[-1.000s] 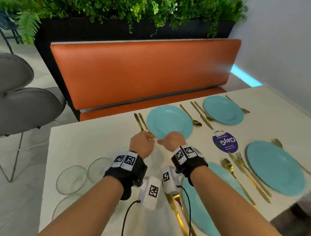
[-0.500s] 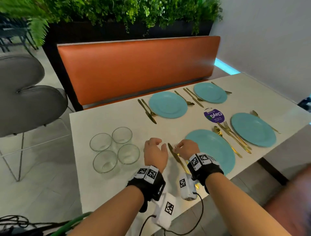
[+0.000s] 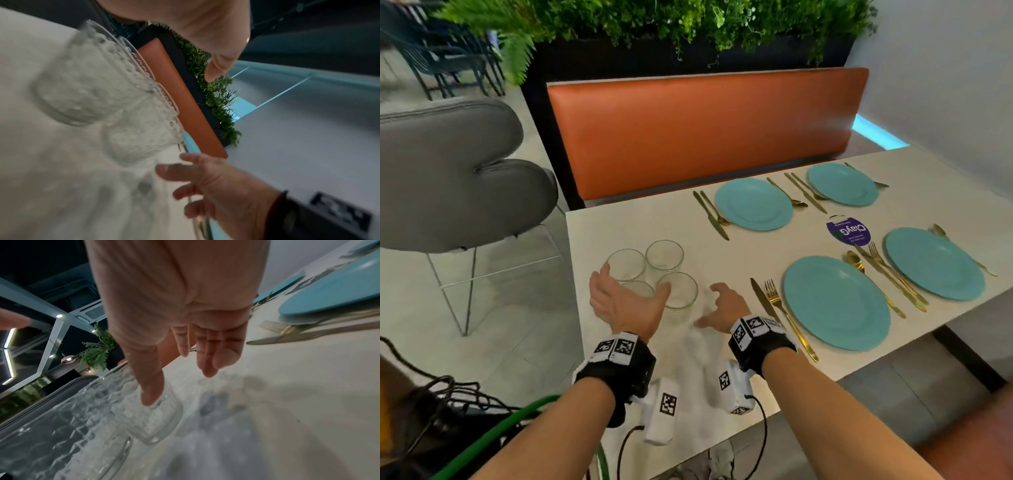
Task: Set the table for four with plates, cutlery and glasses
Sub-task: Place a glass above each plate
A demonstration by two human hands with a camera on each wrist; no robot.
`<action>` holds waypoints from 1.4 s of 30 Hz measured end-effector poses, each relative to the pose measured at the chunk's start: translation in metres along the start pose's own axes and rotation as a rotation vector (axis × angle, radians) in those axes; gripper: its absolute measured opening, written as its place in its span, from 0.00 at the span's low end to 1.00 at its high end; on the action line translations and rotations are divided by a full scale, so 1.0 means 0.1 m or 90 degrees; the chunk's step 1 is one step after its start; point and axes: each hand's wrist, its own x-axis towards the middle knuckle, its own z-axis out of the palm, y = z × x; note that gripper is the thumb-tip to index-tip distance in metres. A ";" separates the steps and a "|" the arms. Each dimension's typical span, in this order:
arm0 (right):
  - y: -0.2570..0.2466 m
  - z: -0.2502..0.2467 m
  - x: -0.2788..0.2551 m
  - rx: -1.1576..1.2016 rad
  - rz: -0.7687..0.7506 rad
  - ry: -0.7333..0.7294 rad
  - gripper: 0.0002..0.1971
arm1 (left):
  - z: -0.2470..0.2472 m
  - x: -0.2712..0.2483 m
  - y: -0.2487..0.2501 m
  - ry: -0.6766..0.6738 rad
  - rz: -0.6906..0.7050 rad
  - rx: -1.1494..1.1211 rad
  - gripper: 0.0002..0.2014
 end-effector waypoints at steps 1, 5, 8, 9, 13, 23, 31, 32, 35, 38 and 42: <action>-0.03 0.04 0.02 0.007 -0.014 0.001 0.49 | -0.02 -0.01 -0.08 -0.020 0.000 0.019 0.55; -0.12 0.20 0.09 0.029 -0.039 0.003 0.55 | -0.04 -0.02 -0.35 -0.085 -0.050 0.082 0.66; -0.16 0.32 0.14 0.041 -0.063 0.004 0.56 | 0.00 0.00 -0.52 -0.137 -0.110 0.089 0.71; -0.17 0.35 0.16 0.052 -0.071 0.000 0.56 | 0.01 0.01 -0.57 -0.151 -0.124 0.070 0.71; -0.11 0.39 0.20 0.118 -0.094 0.004 0.51 | 0.11 0.05 -0.77 -0.182 -0.160 -0.033 0.67; -0.02 0.51 0.34 0.145 -0.107 0.051 0.45 | 0.23 0.22 -0.93 -0.153 -0.107 0.020 0.46; 0.07 0.47 0.31 0.119 -0.104 0.095 0.40 | 0.22 0.18 -0.92 -0.175 -0.070 0.065 0.42; 0.09 0.45 0.30 0.117 -0.102 0.098 0.39 | 0.22 0.16 -0.91 -0.179 -0.063 0.069 0.41; 0.19 0.34 0.23 0.122 -0.087 0.120 0.38 | 0.23 0.06 -0.83 -0.198 -0.048 0.074 0.40; 0.26 0.13 0.15 0.136 -0.069 0.150 0.38 | 0.29 -0.04 -0.69 -0.232 -0.029 0.059 0.45; 0.36 -0.25 -0.01 0.129 -0.045 0.188 0.40 | 0.49 -0.14 -0.43 -0.292 0.009 0.064 0.45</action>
